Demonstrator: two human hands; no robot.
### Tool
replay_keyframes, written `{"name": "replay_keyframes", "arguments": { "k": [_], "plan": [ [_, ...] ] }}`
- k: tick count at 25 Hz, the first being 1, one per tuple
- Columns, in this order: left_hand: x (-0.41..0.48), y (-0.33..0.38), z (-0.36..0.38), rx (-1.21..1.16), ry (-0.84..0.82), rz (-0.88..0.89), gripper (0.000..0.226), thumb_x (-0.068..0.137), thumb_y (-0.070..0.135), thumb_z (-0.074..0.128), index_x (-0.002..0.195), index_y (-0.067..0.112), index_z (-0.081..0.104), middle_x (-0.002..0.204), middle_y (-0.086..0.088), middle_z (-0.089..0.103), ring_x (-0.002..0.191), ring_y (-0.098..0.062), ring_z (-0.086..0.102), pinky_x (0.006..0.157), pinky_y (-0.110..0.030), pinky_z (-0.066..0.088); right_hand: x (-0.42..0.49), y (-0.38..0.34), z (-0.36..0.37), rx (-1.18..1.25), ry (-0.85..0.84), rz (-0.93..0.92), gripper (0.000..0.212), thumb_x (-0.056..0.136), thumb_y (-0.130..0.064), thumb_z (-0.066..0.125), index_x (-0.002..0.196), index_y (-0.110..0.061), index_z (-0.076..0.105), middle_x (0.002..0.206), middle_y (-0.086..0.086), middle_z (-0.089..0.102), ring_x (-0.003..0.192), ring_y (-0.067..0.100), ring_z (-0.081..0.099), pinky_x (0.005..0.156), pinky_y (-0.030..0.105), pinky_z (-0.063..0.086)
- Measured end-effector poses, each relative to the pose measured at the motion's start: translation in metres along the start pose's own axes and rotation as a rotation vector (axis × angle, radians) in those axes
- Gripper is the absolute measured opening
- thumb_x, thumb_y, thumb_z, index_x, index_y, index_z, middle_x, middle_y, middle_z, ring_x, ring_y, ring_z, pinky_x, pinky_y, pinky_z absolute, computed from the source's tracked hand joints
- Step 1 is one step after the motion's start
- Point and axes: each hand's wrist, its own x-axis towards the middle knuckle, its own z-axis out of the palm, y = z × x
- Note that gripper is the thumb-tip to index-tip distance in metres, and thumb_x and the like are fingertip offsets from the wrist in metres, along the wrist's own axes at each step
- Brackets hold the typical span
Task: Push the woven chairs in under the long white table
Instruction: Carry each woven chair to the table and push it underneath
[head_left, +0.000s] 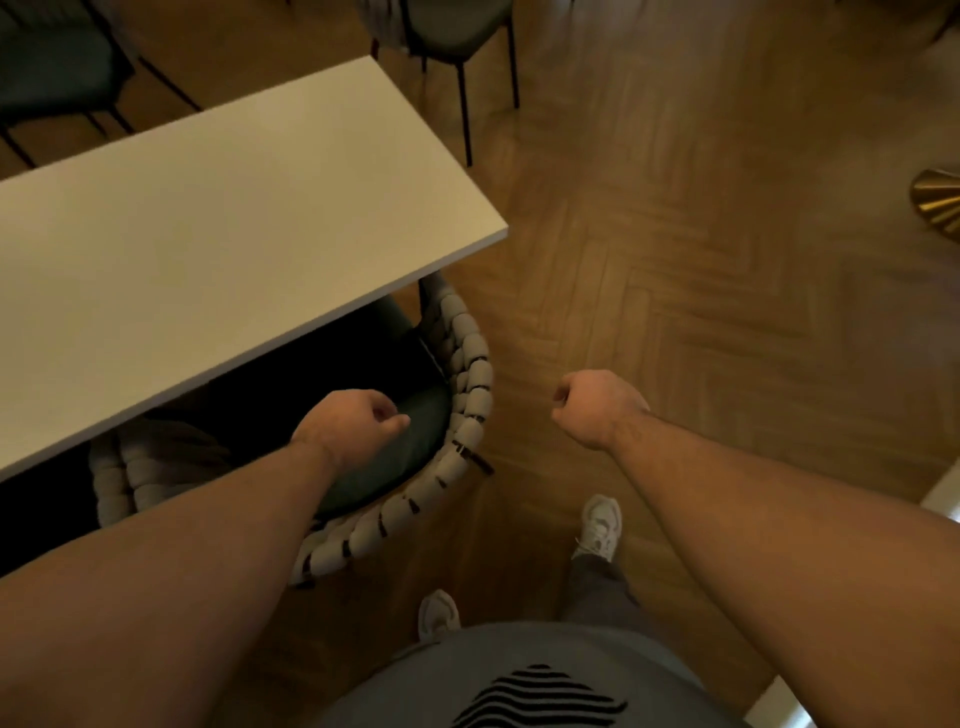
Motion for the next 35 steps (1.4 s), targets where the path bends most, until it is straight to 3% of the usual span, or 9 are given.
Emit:
{"name": "replay_keyframes", "arguments": {
  "k": [8,13,17,25,35],
  "plan": [
    [0.107,0.170,-0.021,-0.027,0.079,0.014,0.033,0.102,0.050,0.059,0.122,0.027,0.074,0.109,0.007,0.072,0.098,-0.014,0.065,0.085,-0.029,0.052,0.091,0.115,-0.113,-0.012,0.034,-0.061,0.037,0.096,-0.036,0.060,0.131,-0.029,0.070,0.125,-0.003,0.072,0.116,0.021,0.065,0.094,0.034,0.056],
    [0.149,0.233,-0.033,-0.102,0.188,-0.029,0.030,0.101,0.046,0.060,0.122,0.028,0.072,0.103,0.011,0.068,0.097,-0.011,0.064,0.090,-0.034,0.058,0.155,0.146,-0.174,-0.064,0.038,-0.109,0.038,0.096,-0.036,0.059,0.131,-0.030,0.070,0.126,-0.004,0.072,0.116,0.021,0.066,0.090,0.032,0.056],
    [0.205,0.238,-0.060,-0.157,0.242,-0.058,0.033,0.099,0.045,0.060,0.123,0.026,0.073,0.108,0.007,0.072,0.099,-0.015,0.065,0.090,-0.039,0.059,0.215,0.138,-0.201,-0.107,0.016,-0.147,0.039,0.096,-0.036,0.057,0.132,-0.029,0.070,0.127,-0.003,0.072,0.117,0.021,0.066,0.094,0.034,0.056],
    [0.346,0.226,-0.133,-0.185,0.278,-0.127,0.032,0.097,0.046,0.063,0.120,0.027,0.074,0.113,0.007,0.071,0.104,-0.021,0.065,0.087,-0.033,0.051,0.353,0.094,-0.279,-0.132,0.008,-0.169,0.039,0.095,-0.035,0.057,0.132,-0.030,0.071,0.129,-0.003,0.072,0.120,0.021,0.065,0.096,0.032,0.055],
    [0.502,0.237,-0.229,-0.253,0.291,-0.203,0.050,0.090,0.047,0.068,0.137,0.028,0.068,0.137,0.002,0.067,0.123,-0.023,0.063,0.104,-0.042,0.054,0.545,0.050,-0.382,-0.160,-0.013,-0.277,0.039,0.095,-0.036,0.058,0.131,-0.028,0.070,0.128,-0.002,0.071,0.117,0.020,0.065,0.094,0.031,0.054]
  ]
}}
